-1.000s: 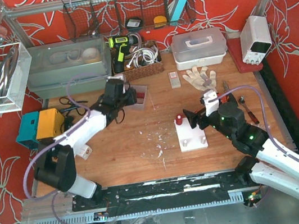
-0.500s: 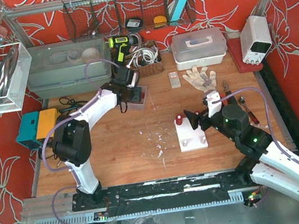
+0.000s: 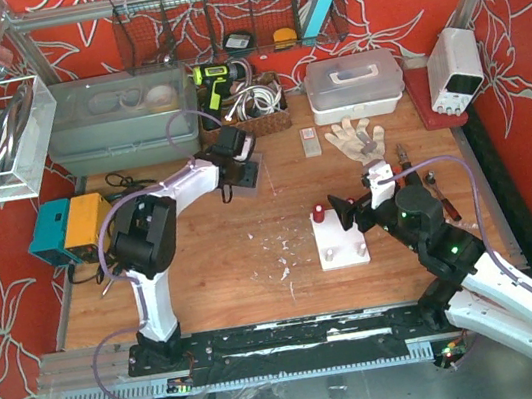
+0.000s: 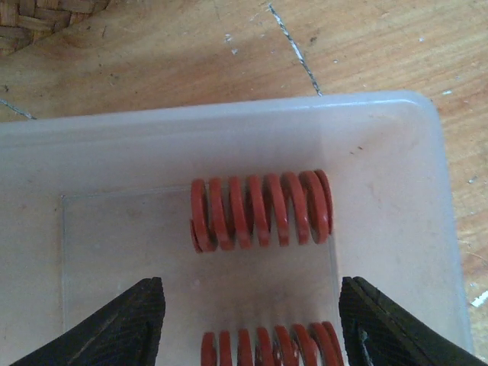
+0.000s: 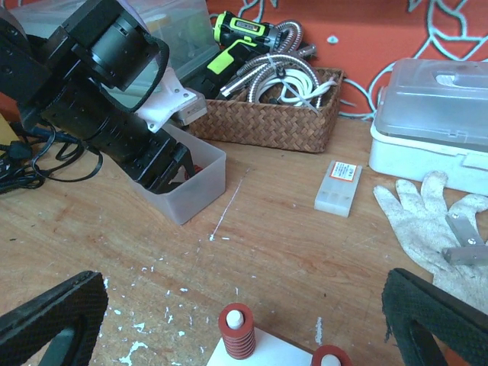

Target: Install the large spring

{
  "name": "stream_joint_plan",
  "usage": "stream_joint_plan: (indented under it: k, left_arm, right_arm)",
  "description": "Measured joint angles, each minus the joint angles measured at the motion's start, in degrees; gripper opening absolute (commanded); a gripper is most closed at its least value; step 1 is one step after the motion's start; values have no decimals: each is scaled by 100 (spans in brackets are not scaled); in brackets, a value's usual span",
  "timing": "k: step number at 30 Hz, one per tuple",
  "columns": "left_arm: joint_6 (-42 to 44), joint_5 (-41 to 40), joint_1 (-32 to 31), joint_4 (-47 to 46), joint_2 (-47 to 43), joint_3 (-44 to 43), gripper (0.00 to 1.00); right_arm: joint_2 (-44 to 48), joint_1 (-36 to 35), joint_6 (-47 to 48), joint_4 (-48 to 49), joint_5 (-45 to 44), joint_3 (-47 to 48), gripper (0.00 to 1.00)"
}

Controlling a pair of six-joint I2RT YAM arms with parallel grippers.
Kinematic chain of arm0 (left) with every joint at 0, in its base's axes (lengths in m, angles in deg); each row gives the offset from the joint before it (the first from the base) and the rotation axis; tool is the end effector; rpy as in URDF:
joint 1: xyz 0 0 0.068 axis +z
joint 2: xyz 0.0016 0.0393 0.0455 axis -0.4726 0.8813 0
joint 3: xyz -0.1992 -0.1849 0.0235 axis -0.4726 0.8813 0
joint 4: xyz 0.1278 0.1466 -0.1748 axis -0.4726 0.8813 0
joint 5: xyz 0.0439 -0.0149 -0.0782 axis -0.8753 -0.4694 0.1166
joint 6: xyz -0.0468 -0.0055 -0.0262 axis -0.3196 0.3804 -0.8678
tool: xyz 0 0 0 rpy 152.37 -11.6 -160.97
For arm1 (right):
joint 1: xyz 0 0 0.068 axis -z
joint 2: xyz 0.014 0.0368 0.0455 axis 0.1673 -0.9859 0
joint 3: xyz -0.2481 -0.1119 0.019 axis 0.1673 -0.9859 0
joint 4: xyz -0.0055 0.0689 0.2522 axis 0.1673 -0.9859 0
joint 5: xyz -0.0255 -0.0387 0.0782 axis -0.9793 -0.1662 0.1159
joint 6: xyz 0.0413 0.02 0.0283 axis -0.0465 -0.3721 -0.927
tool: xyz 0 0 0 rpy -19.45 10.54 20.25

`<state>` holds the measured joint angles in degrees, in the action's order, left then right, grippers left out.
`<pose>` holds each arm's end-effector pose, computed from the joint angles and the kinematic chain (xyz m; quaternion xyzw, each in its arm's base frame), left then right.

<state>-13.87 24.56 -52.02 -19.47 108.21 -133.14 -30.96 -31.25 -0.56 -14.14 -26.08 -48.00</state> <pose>0.3946 -0.1712 0.1875 0.1536 0.9331 -0.0401 0.3225 0.1233 0.1028 0.2890 -0.1647 0.7465 0.2553 0.5920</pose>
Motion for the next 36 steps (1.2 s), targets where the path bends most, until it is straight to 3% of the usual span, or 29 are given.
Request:
stream_joint_plan:
  k: [7,13,16,27,36]
  left_arm:
    - [20,-7,26,-348,197,-39,68]
    - [-4,9,39,-688,474,-59,64]
    - [-22,-35,72,-769,595,-57,60]
    - [2,-81,138,-1029,612,74,28]
    - [238,-136,138,-960,131,520,21]
  right_arm:
    - [-4,0,0,0,-50,0,99]
    - [-37,0,2,0,-52,0,99]
    - [-42,0,4,0,-61,0,99]
    - [-125,0,31,2,-116,0,99]
    - [-208,0,28,7,-111,0,99]
